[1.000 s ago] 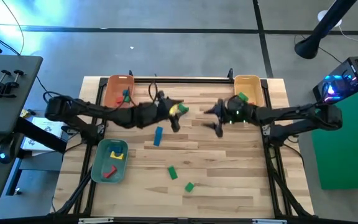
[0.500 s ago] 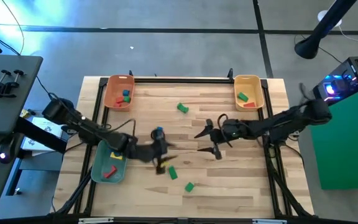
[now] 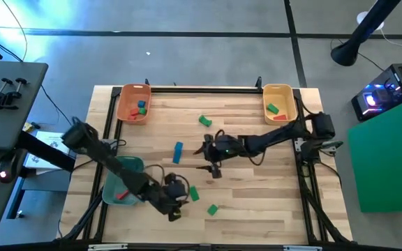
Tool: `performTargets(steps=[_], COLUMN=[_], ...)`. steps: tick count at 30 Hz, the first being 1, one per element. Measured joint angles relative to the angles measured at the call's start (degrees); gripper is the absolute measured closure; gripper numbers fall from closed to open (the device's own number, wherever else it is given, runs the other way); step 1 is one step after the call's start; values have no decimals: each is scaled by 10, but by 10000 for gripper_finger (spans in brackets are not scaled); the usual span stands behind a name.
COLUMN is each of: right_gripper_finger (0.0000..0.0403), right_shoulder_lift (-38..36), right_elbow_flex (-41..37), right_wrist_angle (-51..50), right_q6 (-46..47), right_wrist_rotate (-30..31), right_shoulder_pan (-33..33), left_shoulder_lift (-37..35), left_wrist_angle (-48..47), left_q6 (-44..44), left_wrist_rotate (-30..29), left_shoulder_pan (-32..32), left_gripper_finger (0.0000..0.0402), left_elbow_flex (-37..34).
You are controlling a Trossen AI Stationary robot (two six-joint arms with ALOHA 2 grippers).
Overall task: Sort blocks by size
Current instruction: Put the green triangular block into the yellow bin
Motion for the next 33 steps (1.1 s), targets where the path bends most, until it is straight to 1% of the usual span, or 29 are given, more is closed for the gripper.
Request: performTargets(steps=[4, 7, 10, 13, 17, 20, 23, 25, 27, 30, 33], right_gripper_finger=[117, 117, 117, 117, 117, 117, 117, 117, 117, 117, 117], right_shoulder_lift=[-38, -80, -131, -181, -215, -206, -174, -146, -118, -80, -50], right_elbow_flex=[-27, -68, -116, -167, -226, -258, -279, -281, -278, -262, -235], right_wrist_angle=[-44, -60, -62, -60, -39, -8, 36, 70, 86, 99, 102], right_q6=[13, 38, 58, 80, 87, 89, 110, 135, 144, 105, 39], right_wrist_rotate=[-6, -4, -2, -4, 5, 6, 9, 27, 50, 59, 29], right_shoulder_pan=[3, 1, 2, 2, 1, 2, 2, 2, 2, 1, 2], left_shoulder_lift=[68, 98, 110, 108, 105, 106, 106, 106, 104, 81, 36], left_wrist_angle=[39, 81, 121, 138, 154, 186, 251, 307, 342, 334, 287], left_q6=[-21, -9, 43, 113, 215, 278, 327, 356, 379, 400, 404], left_wrist_rotate=[-13, -20, -29, -46, -58, -45, -8, 26, 53, 60, 61], left_shoulder_pan=[10, 24, 42, 72, 129, 192, 253, 283, 306, 320, 311], left_gripper_finger=[310, 336, 358, 377, 395, 400, 401, 401, 401, 401, 401], left_elbow_flex=[-1, -1, 0, 0, 0, 0, -1, 0, 0, 0, 0])
